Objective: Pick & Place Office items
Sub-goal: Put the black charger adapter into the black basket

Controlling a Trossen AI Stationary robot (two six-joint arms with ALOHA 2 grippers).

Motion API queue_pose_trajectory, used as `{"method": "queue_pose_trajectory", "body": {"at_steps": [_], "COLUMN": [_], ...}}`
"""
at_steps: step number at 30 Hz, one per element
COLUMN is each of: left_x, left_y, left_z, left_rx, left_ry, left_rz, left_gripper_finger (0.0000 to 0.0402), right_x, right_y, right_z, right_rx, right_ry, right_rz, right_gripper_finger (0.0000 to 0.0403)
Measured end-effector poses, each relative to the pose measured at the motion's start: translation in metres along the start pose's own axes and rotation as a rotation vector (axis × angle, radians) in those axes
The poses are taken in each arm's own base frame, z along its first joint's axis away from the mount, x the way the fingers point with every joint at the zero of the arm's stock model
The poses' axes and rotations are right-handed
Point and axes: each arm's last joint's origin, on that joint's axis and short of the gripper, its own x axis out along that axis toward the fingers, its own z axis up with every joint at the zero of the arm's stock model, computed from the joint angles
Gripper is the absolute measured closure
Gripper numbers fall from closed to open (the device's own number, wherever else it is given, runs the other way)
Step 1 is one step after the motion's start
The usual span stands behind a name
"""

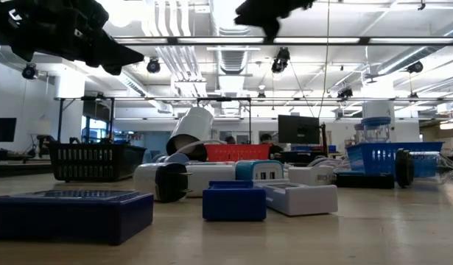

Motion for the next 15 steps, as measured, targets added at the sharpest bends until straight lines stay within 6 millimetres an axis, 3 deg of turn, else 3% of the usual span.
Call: {"method": "queue_pose_trajectory", "body": {"at_steps": [7,15], "left_x": [0.0,0.0], "left_y": [0.0,0.0], "left_z": [0.0,0.0], "left_rx": [-0.002,-0.018], "left_ry": [0.004,0.004], "left_rz": [-0.001,-0.001], "left_gripper_finger": [0.0396,0.0396], "right_x": [-0.072,-0.121], "right_y": [0.019,0.03], "right_z": [-0.026,-0.062], "right_rx": [-0.063,-0.123], "right_ry": [-0.233,-0.507], "right_rz": [0.054,0.06], "right_gripper_finger": [0.0383,0.0394]}}
